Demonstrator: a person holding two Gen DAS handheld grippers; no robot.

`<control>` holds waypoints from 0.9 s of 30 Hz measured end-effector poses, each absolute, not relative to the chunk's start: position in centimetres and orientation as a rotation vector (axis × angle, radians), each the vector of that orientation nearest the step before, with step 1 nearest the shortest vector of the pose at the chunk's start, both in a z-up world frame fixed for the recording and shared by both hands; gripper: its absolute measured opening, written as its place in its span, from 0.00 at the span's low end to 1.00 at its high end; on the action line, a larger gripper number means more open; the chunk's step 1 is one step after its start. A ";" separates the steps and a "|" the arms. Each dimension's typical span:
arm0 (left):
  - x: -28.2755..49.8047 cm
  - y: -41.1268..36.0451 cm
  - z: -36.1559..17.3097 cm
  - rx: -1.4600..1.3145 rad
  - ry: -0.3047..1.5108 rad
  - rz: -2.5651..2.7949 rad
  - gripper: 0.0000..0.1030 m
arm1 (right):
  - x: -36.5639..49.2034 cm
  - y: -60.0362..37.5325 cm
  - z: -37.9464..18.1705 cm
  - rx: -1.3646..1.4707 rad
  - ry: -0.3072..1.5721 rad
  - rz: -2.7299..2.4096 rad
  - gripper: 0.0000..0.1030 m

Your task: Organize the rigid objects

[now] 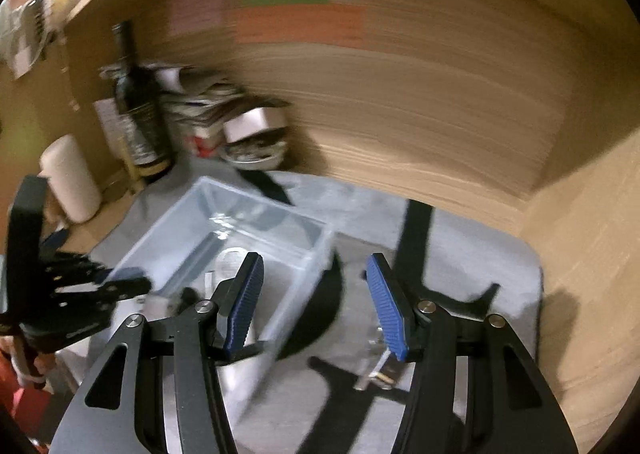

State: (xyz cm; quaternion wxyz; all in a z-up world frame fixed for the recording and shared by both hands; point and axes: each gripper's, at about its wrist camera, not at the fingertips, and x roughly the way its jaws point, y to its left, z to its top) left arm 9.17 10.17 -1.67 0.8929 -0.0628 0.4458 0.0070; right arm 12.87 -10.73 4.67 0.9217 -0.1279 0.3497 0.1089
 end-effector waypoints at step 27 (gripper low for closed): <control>9.1 10.1 -1.7 -0.128 0.925 0.014 0.11 | 16.7 -19.2 -4.3 -0.243 1.031 0.068 0.29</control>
